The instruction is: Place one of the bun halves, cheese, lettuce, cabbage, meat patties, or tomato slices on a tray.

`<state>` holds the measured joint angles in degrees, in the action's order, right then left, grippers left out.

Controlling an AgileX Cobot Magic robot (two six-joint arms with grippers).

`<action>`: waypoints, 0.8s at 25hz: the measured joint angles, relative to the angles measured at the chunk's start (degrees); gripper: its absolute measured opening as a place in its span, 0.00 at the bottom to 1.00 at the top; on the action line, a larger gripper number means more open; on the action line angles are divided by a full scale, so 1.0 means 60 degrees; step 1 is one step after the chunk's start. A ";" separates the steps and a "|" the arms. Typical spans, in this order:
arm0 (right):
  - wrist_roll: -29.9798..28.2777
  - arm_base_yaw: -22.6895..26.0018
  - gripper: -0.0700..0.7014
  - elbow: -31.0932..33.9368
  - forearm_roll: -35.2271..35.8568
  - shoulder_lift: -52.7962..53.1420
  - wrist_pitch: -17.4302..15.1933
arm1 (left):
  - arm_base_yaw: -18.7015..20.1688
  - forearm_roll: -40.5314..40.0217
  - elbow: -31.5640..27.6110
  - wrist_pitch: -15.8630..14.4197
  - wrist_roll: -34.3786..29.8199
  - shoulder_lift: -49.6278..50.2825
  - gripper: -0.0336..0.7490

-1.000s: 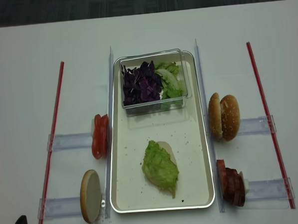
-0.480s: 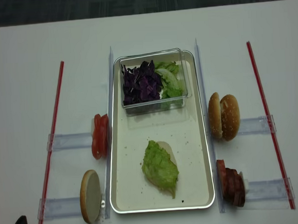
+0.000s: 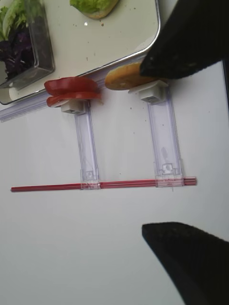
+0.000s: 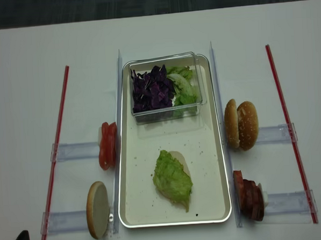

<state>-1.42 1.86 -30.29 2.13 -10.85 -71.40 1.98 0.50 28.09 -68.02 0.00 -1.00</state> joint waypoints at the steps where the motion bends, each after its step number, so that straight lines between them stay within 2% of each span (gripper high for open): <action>1: 0.0000 0.0000 0.92 0.0000 -0.0040 0.0000 0.0044 | 0.0000 0.0000 0.0000 0.0000 0.0000 0.0000 0.76; 8: 0.0015 0.0000 0.92 0.0074 -0.0078 0.0162 0.0261 | 0.0000 0.0000 0.0000 0.0000 0.0000 0.0000 0.76; 20: 0.0022 0.0000 0.92 0.0087 0.0028 0.0275 0.0261 | 0.0000 0.0000 0.0000 0.0000 0.0000 0.0000 0.76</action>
<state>-1.29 1.86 -29.76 2.30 -9.20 -69.83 1.98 0.50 28.09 -68.02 0.00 -1.00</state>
